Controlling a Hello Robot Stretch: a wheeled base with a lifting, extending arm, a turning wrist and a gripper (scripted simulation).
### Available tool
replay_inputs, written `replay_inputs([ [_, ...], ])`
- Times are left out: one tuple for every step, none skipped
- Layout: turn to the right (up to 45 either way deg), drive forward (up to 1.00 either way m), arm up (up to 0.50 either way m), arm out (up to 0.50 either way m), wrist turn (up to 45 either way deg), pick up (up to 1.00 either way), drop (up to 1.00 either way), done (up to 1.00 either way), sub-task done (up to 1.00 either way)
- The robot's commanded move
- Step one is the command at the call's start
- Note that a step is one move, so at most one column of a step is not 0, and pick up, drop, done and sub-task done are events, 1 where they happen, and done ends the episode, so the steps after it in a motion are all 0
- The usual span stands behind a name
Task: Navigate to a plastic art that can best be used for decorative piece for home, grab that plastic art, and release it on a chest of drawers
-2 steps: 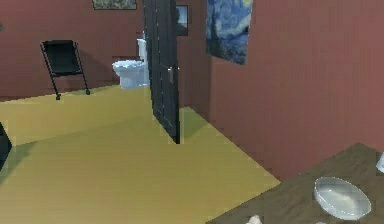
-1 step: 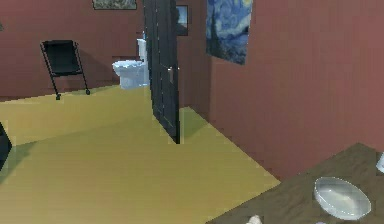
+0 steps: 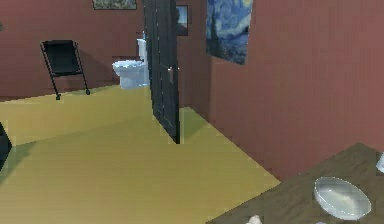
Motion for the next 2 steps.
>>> replay_inputs([
  [0.0, 0.00, 0.00, 0.00, 45.0, 0.00, 0.00, 0.00, 0.00],
  [0.0, 0.00, 0.00, 0.00, 45.0, 0.00, 0.00, 0.00, 0.00],
])
